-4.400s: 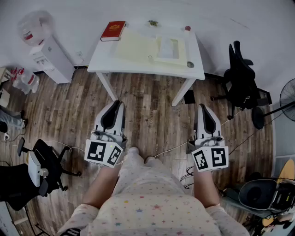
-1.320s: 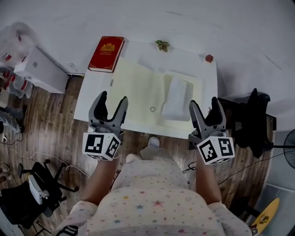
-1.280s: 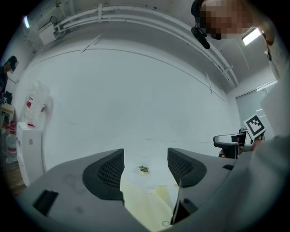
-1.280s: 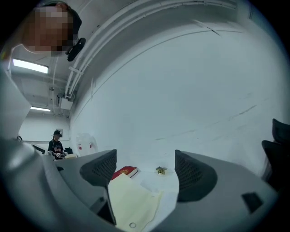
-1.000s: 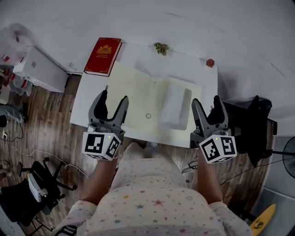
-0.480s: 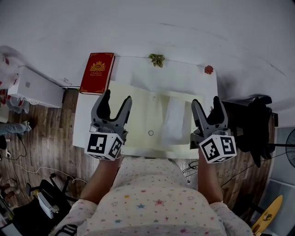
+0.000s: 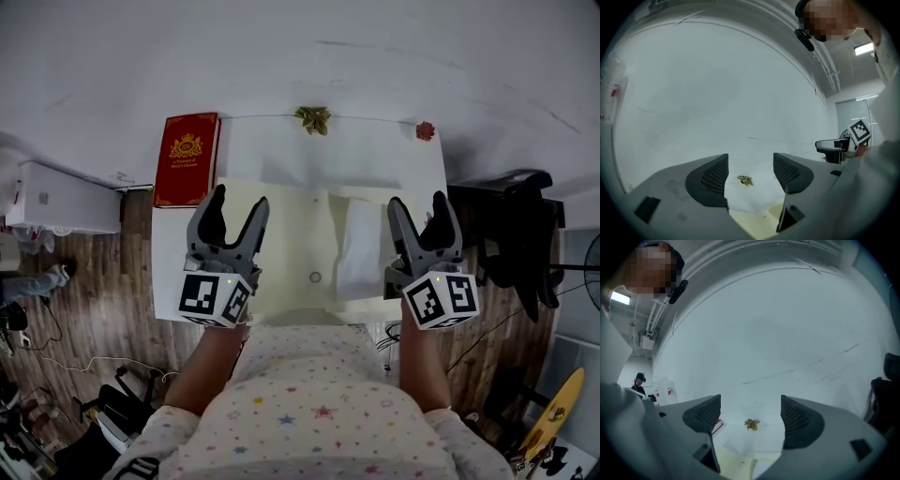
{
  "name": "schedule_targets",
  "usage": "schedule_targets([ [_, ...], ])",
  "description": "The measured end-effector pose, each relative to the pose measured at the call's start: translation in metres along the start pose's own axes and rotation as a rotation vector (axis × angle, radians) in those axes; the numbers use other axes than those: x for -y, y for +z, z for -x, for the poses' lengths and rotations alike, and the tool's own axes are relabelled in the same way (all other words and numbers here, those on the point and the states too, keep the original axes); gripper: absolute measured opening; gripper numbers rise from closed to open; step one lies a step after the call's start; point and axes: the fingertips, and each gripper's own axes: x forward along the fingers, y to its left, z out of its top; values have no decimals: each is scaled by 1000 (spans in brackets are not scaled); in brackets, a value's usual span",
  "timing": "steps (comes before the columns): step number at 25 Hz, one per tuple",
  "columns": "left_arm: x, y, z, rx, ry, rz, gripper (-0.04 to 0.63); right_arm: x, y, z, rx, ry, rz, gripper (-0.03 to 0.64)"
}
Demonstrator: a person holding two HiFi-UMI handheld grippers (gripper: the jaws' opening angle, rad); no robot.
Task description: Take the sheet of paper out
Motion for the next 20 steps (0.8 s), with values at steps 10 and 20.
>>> schedule_targets([
  [10,9,-9,-4,-15,50,10,275,3,-5,-7,-27,54,-20,373],
  [20,9,-24,-7,-26,66,20,275,7,-44,-15,-129,53,-29,339],
])
